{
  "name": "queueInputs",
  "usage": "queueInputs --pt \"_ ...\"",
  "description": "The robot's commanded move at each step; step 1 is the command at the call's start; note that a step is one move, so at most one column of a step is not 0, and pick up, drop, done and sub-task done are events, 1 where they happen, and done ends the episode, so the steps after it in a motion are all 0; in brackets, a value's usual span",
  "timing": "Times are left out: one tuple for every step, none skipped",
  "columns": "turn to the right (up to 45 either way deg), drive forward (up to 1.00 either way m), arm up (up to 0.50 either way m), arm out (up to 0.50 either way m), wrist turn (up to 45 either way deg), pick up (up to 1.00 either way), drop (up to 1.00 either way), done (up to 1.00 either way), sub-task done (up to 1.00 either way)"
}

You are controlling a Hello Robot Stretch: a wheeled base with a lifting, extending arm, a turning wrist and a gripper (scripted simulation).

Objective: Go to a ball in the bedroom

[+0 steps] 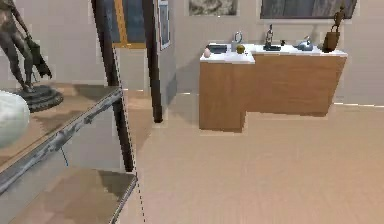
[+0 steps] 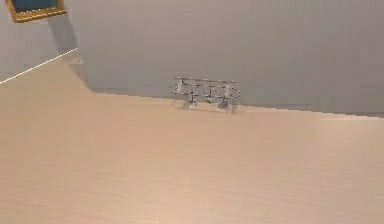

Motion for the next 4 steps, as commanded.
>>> queueInputs --pt "45.0 0.00 0.00 0.00 0.0 0.00 0.00 0.00 0.00" --pt "45.0 0.00 0.00 0.00 0.0 0.00 0.00 0.00 0.00" --pt "9.0 0.00 0.00 0.00 0.0 0.00 0.00 0.00 0.00" --pt "0.0 0.10 0.00 0.00 0.0 0.00 0.00 0.00 0.00"
